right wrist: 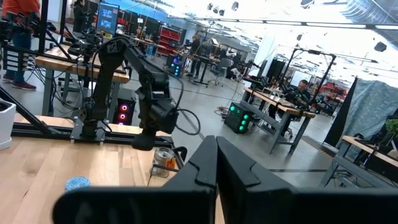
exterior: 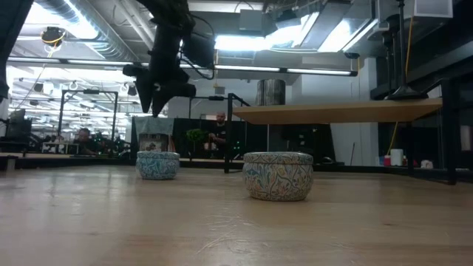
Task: Pick & Place candle stick holders
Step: Align the silver scented candle with the other silver scented candle on the shelf
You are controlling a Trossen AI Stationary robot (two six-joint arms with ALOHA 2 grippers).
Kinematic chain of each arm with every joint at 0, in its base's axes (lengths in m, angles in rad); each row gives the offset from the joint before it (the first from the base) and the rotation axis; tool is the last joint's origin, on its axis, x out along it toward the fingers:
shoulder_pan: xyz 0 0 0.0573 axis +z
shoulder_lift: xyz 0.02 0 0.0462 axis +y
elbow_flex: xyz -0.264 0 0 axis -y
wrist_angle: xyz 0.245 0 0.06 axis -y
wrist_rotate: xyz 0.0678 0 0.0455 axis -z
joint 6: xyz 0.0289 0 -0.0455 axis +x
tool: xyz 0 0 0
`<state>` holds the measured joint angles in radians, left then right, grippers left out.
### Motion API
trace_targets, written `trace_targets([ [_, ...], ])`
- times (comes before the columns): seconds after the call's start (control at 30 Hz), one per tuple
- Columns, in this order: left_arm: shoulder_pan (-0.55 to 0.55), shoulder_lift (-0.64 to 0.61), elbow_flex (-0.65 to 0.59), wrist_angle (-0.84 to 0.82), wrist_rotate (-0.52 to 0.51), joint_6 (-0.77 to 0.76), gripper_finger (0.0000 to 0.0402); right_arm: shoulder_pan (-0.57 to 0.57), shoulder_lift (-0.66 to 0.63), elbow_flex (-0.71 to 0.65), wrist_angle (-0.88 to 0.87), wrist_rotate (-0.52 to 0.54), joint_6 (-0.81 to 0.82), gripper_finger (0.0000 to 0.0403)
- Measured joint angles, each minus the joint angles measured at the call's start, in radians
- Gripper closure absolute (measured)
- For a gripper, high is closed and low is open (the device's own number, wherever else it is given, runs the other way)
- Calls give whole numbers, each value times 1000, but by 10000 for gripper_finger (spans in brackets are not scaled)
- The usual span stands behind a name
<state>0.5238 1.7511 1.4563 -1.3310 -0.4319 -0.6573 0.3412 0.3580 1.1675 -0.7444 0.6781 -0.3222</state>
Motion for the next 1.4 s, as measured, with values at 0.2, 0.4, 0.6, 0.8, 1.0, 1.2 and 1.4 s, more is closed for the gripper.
trace_targets([
  [0.2,-21,-1,-124,183,-29,137,258,0,0,0,0,0,0,398],
  [0.4,-25,0,-191,301,-137,200,258,0,0,0,0,0,0,398],
  [0.6,-35,0,-190,318,-184,262,258,0,0,0,0,0,0,398],
  [0.8,-30,0,-190,318,-122,280,258,0,0,0,0,0,0,398],
  [1.0,-8,10,-190,317,-82,279,258,0,0,0,0,0,0,398],
  [1.2,1,49,-187,316,-149,279,258,0,0,0,0,0,0,398],
  [1.4,-6,52,-188,313,-152,290,264,0,0,0,0,0,0,398],
])
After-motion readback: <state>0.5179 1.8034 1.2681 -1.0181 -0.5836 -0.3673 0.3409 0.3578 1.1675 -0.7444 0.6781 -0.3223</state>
